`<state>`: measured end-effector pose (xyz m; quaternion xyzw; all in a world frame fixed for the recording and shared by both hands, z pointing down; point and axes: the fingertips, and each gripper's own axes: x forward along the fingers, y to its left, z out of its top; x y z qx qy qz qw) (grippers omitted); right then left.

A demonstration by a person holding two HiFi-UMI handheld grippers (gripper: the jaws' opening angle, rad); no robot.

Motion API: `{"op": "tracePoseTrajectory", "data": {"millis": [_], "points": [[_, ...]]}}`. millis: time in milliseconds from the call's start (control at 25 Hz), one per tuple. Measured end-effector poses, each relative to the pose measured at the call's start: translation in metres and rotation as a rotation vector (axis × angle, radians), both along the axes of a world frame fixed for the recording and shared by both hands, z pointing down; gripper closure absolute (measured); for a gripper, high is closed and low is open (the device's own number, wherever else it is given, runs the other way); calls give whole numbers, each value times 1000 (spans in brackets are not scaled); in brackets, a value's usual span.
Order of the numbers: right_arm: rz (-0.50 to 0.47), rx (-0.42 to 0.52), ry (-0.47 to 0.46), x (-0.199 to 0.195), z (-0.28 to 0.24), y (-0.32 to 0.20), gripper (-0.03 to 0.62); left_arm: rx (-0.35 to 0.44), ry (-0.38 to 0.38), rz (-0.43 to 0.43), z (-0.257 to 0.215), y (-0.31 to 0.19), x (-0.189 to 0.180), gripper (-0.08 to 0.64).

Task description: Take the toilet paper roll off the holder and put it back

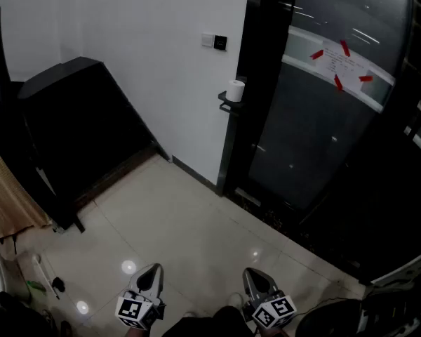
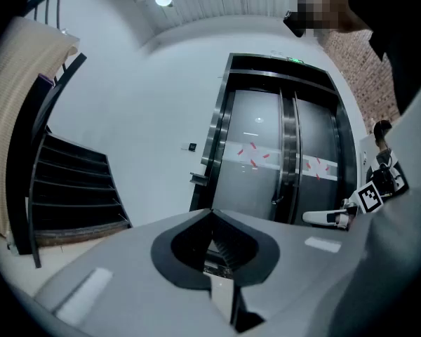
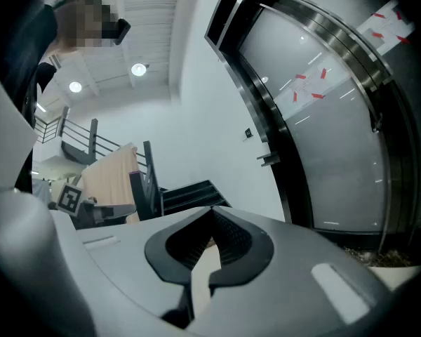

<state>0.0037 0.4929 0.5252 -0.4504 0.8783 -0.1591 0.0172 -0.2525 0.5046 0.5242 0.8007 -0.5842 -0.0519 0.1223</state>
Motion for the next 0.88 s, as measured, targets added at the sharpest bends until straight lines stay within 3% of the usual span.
{"op": "tracePoseTrajectory", "data": {"millis": [240, 400, 600, 880], "points": [[1, 22, -33, 0, -3, -39, 578, -13, 22, -17, -3, -31, 0, 558], [-7, 40, -55, 10, -9, -77, 578, 8, -8, -4, -6, -61, 15, 558], [-45, 56, -65, 25, -20, -135, 580, 16, -12, -55, -11, -106, 32, 558], [-72, 64, -95, 75, -18, -194, 580, 49, -32, -88, -29, -169, 78, 558]]}}
